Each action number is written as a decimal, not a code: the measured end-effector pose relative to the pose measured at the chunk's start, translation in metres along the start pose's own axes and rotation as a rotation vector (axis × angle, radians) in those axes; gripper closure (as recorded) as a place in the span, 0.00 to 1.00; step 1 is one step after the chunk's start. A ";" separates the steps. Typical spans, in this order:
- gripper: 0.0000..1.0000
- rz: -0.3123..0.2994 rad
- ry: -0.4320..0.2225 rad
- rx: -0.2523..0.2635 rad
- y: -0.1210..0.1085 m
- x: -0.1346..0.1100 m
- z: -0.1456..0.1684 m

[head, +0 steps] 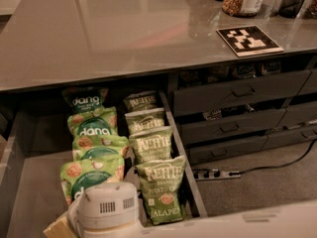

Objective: Pick green rice chip bag from top drawer and place on counter

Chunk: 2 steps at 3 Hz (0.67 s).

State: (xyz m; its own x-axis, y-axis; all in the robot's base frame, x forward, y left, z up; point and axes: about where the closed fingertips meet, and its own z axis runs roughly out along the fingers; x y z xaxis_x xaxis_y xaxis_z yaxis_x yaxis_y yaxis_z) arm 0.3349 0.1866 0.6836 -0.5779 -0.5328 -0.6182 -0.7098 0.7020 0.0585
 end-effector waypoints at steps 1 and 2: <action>0.00 -0.008 0.018 0.018 0.000 0.001 0.023; 0.00 -0.050 0.024 0.092 -0.011 0.002 0.045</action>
Offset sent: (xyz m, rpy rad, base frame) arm 0.0480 0.0281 -0.0850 -0.1003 -0.0460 -0.1869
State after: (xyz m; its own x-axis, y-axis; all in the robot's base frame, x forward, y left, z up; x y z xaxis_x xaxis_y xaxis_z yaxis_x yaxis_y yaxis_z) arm 0.3602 0.1990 0.6466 -0.5533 -0.5783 -0.5995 -0.6982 0.7145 -0.0448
